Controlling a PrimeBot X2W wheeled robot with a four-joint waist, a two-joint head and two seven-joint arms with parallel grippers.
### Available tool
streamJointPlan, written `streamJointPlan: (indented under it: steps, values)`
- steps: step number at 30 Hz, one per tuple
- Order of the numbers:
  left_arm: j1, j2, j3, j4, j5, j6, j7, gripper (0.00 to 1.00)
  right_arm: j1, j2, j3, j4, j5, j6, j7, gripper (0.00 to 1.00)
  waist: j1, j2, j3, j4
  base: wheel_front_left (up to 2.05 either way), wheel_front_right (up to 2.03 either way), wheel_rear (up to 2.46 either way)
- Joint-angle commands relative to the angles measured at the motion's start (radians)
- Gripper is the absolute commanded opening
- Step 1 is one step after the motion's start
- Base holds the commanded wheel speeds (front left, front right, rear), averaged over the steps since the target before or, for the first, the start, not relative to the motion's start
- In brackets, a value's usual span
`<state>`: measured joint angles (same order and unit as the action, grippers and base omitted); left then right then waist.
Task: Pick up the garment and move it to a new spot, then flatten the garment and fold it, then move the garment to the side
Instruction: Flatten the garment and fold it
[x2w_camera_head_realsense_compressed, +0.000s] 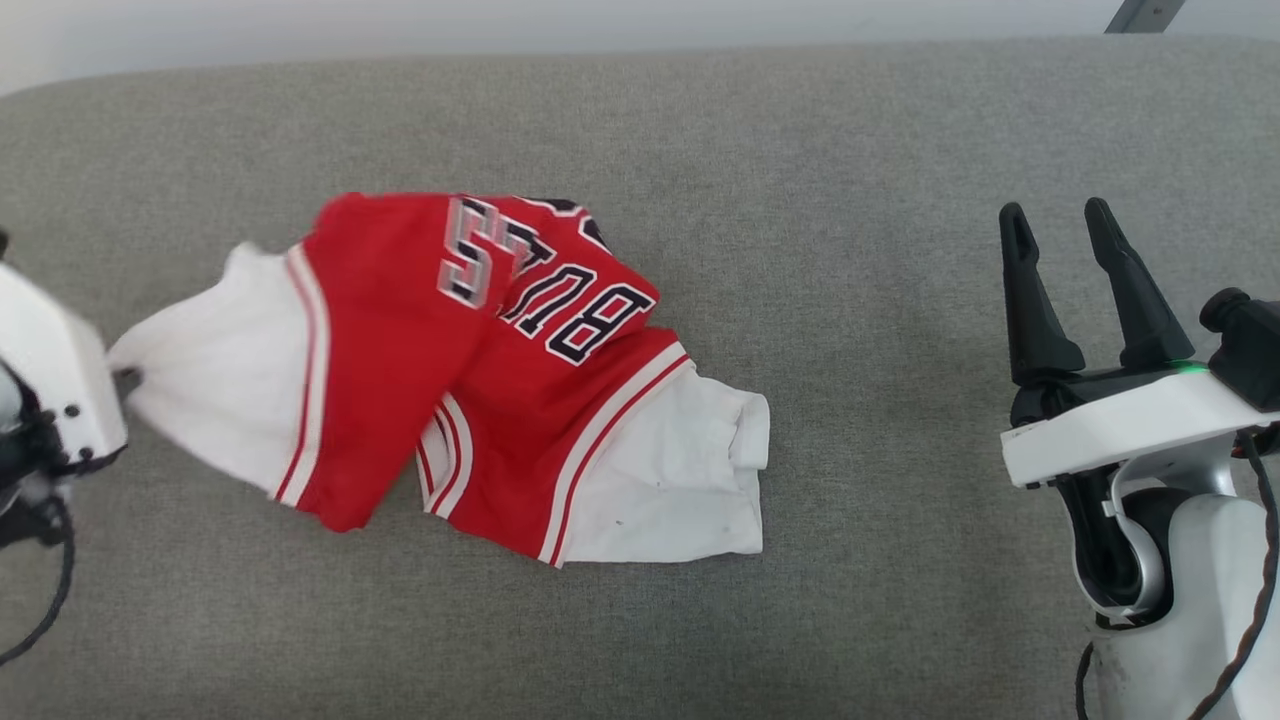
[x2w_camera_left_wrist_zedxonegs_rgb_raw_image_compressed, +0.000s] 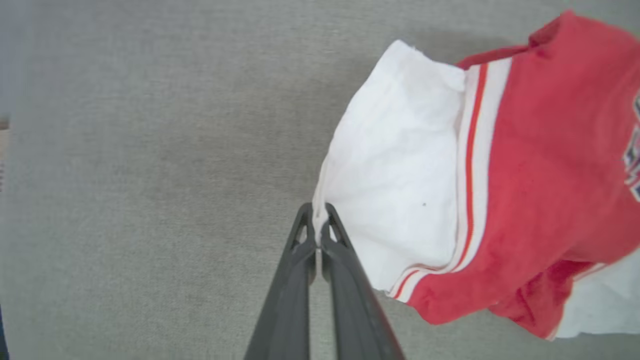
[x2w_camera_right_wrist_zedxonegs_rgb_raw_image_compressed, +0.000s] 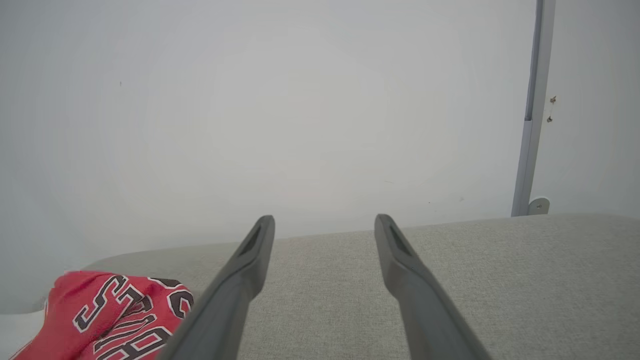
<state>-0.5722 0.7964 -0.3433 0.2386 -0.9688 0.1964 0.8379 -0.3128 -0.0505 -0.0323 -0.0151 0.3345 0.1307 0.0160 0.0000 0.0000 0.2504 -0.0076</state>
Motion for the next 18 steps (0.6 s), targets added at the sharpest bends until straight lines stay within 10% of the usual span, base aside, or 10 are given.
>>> streamJointPlan:
  steps: [1, 15, 17, 18]
  values:
    - [0.026, 0.007, 0.006, 0.029, 0.019, 0.013, -0.015, 0.00, -0.005, -0.001, 0.000, -0.005, -0.002, 0.000, 0.003, 1.00, 0.0000, 0.0000, 0.008, 0.000, 0.00, 0.00, 0.00]
    - [0.089, -0.035, 0.018, 0.238, 0.001, -0.002, -0.119, 0.00, -0.018, 0.000, 0.012, -0.005, -0.010, 0.000, 0.018, 1.00, 0.0000, 0.0000, 0.025, -0.004, 0.00, 0.00, 0.00]
    - [0.080, -0.042, 0.026, 0.252, 0.002, -0.021, -0.155, 0.52, -0.018, 0.000, 0.019, -0.007, -0.012, 0.000, 0.020, 1.00, 0.0000, 0.0000, 0.023, -0.003, 0.00, 0.00, 0.00]
    - [0.074, -0.044, 0.028, 0.254, 0.007, -0.032, -0.173, 0.99, -0.017, 0.000, 0.025, -0.007, -0.014, 0.000, 0.025, 1.00, 0.0000, 0.0000, 0.021, -0.001, 0.00, 0.00, 0.00]
